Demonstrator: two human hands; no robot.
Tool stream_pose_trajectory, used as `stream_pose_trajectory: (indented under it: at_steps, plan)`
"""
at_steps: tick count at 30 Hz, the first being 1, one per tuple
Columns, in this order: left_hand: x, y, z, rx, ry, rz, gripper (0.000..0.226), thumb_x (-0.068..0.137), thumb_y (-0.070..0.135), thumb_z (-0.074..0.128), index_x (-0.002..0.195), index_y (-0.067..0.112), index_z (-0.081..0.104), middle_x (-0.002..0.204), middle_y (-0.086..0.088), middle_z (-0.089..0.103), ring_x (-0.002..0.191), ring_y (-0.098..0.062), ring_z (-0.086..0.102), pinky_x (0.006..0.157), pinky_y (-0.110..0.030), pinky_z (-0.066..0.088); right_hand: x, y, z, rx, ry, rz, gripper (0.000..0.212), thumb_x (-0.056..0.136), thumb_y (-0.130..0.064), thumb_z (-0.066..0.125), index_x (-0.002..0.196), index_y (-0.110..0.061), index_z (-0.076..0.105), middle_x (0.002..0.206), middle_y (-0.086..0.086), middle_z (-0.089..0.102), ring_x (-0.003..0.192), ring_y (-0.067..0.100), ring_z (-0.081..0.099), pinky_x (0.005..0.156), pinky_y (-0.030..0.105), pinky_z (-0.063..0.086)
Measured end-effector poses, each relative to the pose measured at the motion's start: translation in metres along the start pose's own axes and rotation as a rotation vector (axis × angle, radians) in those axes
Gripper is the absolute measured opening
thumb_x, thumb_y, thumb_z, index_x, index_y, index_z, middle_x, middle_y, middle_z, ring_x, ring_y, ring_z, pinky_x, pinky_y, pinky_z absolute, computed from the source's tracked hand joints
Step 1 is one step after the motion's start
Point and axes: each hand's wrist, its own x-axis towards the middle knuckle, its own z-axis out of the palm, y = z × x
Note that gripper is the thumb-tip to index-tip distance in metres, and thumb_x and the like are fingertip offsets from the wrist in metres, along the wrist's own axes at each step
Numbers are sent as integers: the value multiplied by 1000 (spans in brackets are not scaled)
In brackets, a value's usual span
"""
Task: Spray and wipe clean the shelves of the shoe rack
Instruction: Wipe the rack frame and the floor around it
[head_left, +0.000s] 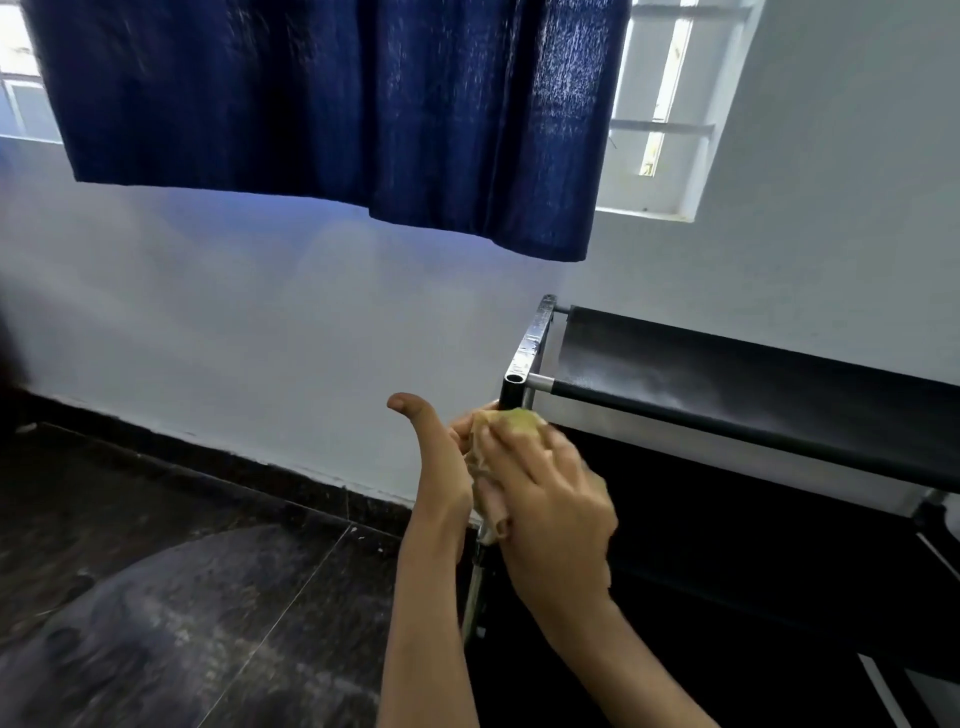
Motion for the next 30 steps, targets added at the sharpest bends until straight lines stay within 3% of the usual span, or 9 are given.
stream_pose_trajectory:
  at_steps: [7, 10, 12, 14, 18, 22, 24, 28, 30]
  plan:
    - [-9, 3, 0, 23, 7, 27, 95, 81, 64, -21, 84, 36, 69, 74, 27, 68, 103, 0, 48, 114, -39, 1, -43, -2, 19, 70, -244, 84, 50, 65, -24, 87, 112, -31, 71, 110, -13, 69, 101, 17, 67, 70, 34, 59]
    - [-3, 1, -5, -15, 1, -13, 99, 76, 71, -19, 85, 30, 71, 77, 18, 72, 103, -4, 57, 110, -33, 25, -31, -5, 7, 177, -29, 121, 36, 83, -29, 71, 119, -28, 67, 117, -11, 67, 111, 22, 63, 79, 43, 57]
    - [-3, 2, -5, -12, -25, -51, 103, 71, 78, -14, 81, 25, 74, 76, 2, 74, 76, -8, 70, 73, -18, 54, -14, -5, 5, 147, 9, 86, 34, 91, -36, 57, 124, -28, 64, 126, -6, 63, 122, 24, 55, 91, 42, 51]
    - [-5, 2, -2, 46, -36, -61, 105, 63, 83, -11, 76, 26, 77, 74, -11, 72, 59, -14, 68, 47, -14, 51, -3, -7, 8, 145, -154, 156, 41, 95, -39, 52, 135, -33, 53, 143, -5, 50, 136, 14, 37, 107, 41, 39]
    - [-4, -3, -2, 38, 10, -23, 104, 66, 79, -14, 93, 25, 72, 85, 1, 74, 68, -3, 68, 76, -13, 44, -18, -4, 13, 34, -193, 61, 45, 78, -23, 77, 122, -22, 67, 124, -1, 66, 119, 27, 59, 86, 42, 54]
    - [-6, -1, -4, 64, -8, -8, 103, 71, 72, -19, 96, 27, 70, 103, 11, 67, 118, -9, 48, 113, -39, 8, -37, 4, 14, 273, -378, 134, 37, 92, -33, 58, 128, -41, 54, 126, -24, 50, 114, -20, 36, 100, 16, 38]
    - [-3, -2, -6, 67, -3, -18, 108, 68, 75, -18, 101, 24, 71, 101, 10, 70, 109, -5, 56, 110, -36, 19, -34, 2, 11, 281, -290, 155, 37, 94, -36, 56, 130, -40, 54, 129, -21, 53, 119, -11, 42, 99, 29, 44]
    - [0, -5, -6, 90, 21, -61, 104, 74, 74, -18, 100, 23, 69, 80, 8, 75, 66, 5, 67, 63, -12, 36, -12, 3, 9, 190, 3, 74, 40, 82, -23, 72, 121, -22, 66, 123, -1, 66, 116, 26, 59, 87, 44, 53]
    - [-1, -7, -5, 87, 6, -56, 104, 72, 75, -17, 101, 23, 69, 84, 9, 75, 77, 2, 68, 72, -12, 39, -13, 7, 12, 50, -95, -10, 43, 80, -23, 75, 122, -23, 66, 124, -3, 65, 118, 28, 59, 87, 43, 53]
